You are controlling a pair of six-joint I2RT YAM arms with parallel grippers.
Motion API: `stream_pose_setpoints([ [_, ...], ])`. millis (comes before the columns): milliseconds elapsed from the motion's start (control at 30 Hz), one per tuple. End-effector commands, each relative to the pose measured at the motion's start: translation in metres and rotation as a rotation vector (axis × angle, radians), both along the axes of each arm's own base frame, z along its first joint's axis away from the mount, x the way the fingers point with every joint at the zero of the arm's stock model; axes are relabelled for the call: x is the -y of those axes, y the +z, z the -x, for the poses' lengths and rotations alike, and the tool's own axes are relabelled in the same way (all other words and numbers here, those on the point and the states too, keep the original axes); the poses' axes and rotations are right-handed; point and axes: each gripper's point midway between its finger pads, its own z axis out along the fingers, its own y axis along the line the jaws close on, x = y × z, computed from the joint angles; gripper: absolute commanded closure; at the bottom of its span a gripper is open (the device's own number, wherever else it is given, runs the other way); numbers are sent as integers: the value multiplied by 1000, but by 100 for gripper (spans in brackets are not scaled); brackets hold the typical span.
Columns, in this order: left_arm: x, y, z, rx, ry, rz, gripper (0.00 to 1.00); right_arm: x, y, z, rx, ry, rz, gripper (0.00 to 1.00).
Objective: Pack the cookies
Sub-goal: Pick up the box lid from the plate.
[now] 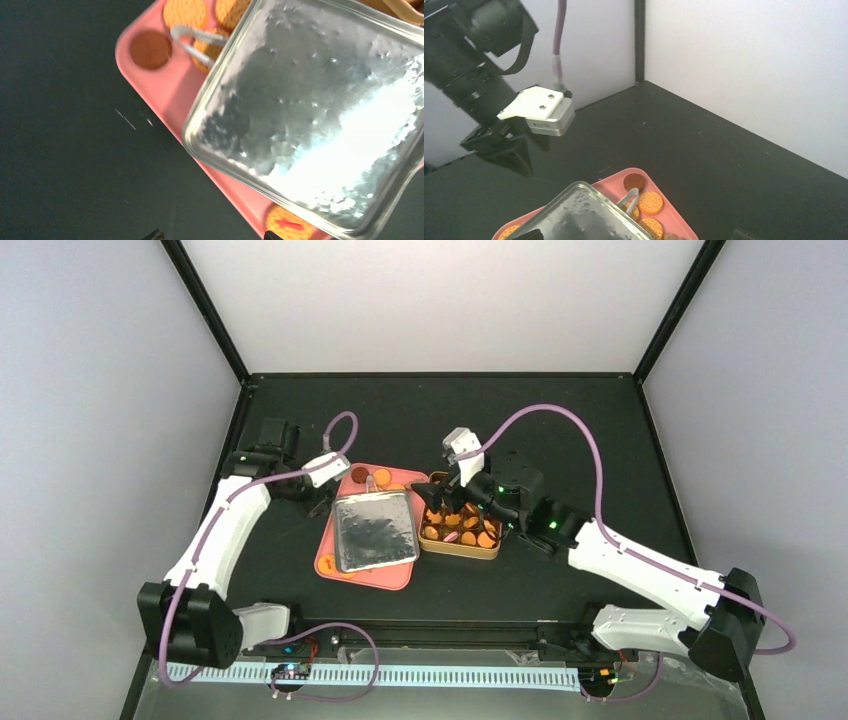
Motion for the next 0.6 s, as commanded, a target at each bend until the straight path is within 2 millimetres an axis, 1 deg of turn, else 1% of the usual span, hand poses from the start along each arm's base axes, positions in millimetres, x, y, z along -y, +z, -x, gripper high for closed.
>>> stream_pose_setpoints([
  [0,-11,-18,19,-259,299,144,48,29,-11,-18,-116,-191,-61,0],
  [67,-14,-33,17,-341,328,148,49,35,-16,-24,-170,-227,-89,0],
  [133,-16,-41,14,-405,365,190,49,37,-22,-26,-203,-227,-89,0],
  [267,-11,-58,9,-496,360,235,49,33,-32,-22,-221,-199,-64,0],
  [433,1,-81,11,-614,367,299,50,41,-35,-21,-212,-216,-69,0],
  [567,7,-88,8,-644,364,337,50,41,-36,-17,-208,-197,-82,0],
])
